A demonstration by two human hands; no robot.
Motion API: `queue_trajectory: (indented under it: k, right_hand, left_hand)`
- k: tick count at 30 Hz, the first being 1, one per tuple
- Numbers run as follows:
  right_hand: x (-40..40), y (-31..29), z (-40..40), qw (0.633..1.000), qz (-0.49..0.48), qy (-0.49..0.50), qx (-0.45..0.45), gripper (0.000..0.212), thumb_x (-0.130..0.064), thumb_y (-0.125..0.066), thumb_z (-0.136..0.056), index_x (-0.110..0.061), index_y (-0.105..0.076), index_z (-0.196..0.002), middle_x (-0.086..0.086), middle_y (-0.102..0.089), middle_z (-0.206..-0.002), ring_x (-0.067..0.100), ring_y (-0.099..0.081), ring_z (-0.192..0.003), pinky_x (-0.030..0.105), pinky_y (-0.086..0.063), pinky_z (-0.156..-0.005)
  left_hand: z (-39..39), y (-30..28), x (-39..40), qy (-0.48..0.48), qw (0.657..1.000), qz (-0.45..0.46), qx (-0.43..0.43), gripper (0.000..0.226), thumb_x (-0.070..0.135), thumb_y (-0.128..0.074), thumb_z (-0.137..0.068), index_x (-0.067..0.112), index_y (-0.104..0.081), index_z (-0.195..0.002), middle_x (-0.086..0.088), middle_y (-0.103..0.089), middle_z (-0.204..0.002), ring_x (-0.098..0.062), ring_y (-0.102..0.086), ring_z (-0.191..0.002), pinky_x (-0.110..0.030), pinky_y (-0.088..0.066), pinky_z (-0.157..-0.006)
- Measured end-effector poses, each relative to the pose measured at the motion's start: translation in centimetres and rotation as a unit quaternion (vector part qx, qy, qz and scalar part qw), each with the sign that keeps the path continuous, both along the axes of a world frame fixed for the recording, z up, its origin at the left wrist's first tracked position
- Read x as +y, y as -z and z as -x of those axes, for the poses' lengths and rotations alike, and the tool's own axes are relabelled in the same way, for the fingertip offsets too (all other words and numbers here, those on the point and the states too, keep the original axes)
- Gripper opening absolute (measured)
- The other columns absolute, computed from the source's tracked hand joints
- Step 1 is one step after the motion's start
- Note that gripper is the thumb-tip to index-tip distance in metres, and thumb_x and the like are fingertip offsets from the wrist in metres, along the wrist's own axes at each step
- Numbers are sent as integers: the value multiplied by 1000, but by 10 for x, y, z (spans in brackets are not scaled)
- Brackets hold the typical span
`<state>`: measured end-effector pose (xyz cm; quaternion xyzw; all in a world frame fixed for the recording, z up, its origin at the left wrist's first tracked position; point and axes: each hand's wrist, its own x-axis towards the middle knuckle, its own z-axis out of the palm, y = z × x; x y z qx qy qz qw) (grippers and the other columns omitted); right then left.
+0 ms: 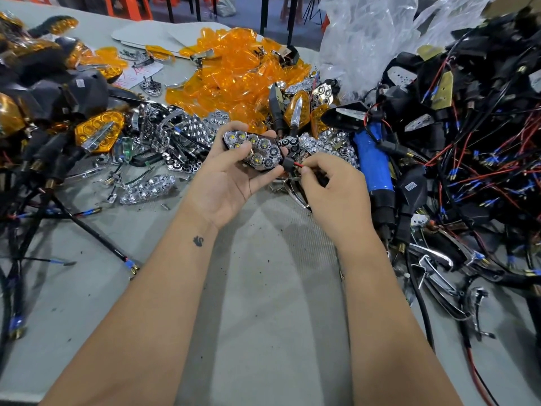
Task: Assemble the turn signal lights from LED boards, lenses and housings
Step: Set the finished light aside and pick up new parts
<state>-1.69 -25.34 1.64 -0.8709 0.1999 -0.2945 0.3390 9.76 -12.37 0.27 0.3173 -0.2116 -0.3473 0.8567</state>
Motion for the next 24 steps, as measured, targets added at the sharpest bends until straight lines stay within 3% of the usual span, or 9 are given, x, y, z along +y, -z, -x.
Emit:
queue_trajectory:
  k: [3,5,10,13,17,24]
  right_hand:
    - [0,0,0,1000,1,1,3,14,-18,-56,-96,-21,-66,-87,-6,-63,-85,15,-58,-81,44,-51,-75]
    - [1,0,0,1000,3,1,3,13,-17,-56,-96,-21,-66,-88,-6,-63,-86,15,-58,-82,44,-51,-76]
    - [0,1,0,1000,10,6,7,13,-18,-56,-95,-22,-65,-86,-6,-63,-85,15,-57,-80,43,-51,-75]
    - [-1,1,0,1000,5,11,9,14,-19,-56,-94,-21,-65,-83,-6,-63,-82,15,-57,-78,43,-51,-72]
    - [-1,1,0,1000,-8,23,13,16,-18,-55,-93,-22,-64,-81,-7,-61,-78,14,-56,-73,42,-51,-69]
    - [0,1,-1,1000,-13,23,10,16,-18,-56,-94,-23,-64,-81,-7,-62,-77,16,-56,-73,41,-51,-69]
  left_hand:
    - [-1,-3,0,19,999,-5,39,10,23,-44,-100,21,-54,-102,-18,-65,-122,-48,-59,-118,-39,-62,-72]
    - [-2,-2,-1,5,999,-17,34,20,32,-38,-106,20,-54,-104,-17,-66,-121,-47,-58,-119,-37,-62,-70]
    - [-3,2,-2,-57,998,-36,-19,22,22,-39,-106,17,-60,-113,-14,-70,-115,-39,-66,-111,-39,-61,-72]
    - [-3,3,-1,-60,997,-32,-19,24,16,-38,-106,14,-60,-113,-14,-71,-112,-32,-70,-103,-41,-61,-70]
    - [-2,2,-1,-43,999,-23,-18,20,14,-39,-105,13,-59,-106,-15,-70,-111,-34,-69,-104,-45,-60,-72]
    - [0,1,-4,-25,999,-29,16,33,41,-39,-102,17,-59,-90,-16,-70,-115,-39,-64,-114,-48,-59,-77]
